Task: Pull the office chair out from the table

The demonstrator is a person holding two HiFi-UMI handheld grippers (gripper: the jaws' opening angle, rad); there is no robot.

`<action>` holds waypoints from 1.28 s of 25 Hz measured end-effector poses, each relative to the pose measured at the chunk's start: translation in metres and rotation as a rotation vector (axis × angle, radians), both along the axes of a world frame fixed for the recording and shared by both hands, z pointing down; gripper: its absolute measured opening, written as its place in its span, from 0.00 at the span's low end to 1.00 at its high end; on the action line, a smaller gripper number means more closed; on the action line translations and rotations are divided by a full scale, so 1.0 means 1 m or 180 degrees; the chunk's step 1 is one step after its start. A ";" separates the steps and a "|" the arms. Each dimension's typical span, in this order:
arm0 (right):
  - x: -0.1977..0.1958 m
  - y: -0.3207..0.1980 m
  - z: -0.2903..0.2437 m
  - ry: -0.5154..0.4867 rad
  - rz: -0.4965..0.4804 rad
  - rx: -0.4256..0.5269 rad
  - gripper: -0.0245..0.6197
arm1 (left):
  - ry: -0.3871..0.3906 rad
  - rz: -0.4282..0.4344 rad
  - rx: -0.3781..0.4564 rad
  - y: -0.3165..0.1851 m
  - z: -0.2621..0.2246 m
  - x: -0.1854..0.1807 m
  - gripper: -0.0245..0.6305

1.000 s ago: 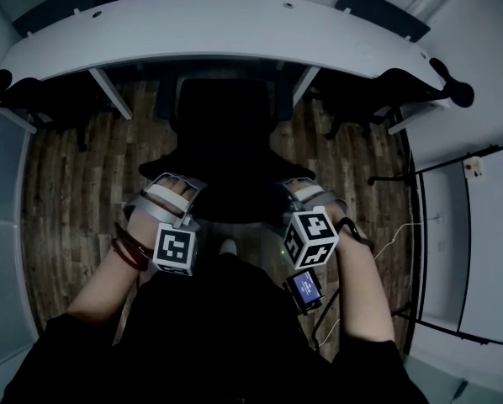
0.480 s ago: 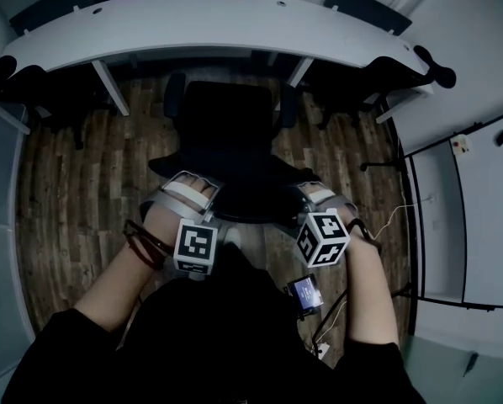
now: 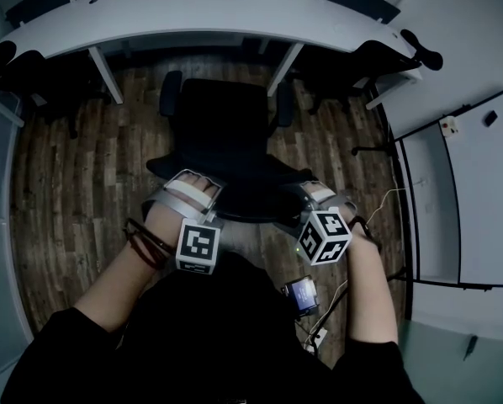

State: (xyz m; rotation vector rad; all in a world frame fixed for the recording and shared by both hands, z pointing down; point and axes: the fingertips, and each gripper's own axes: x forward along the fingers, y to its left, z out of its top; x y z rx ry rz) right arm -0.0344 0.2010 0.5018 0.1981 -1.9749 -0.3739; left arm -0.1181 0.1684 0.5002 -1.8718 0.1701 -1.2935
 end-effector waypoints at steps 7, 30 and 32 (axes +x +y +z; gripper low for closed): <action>0.020 0.034 -0.003 0.0004 -0.0046 -0.0021 0.47 | -0.0010 -0.0017 -0.0082 0.037 -0.003 0.018 0.28; 0.048 0.059 -0.181 -0.3109 0.1358 -0.0166 0.04 | 0.4011 -0.1391 -0.1978 0.053 -0.201 0.034 0.05; 0.052 0.055 -0.176 -0.3144 0.1440 -0.0183 0.04 | 0.4062 -0.1455 -0.2040 0.054 -0.197 0.038 0.05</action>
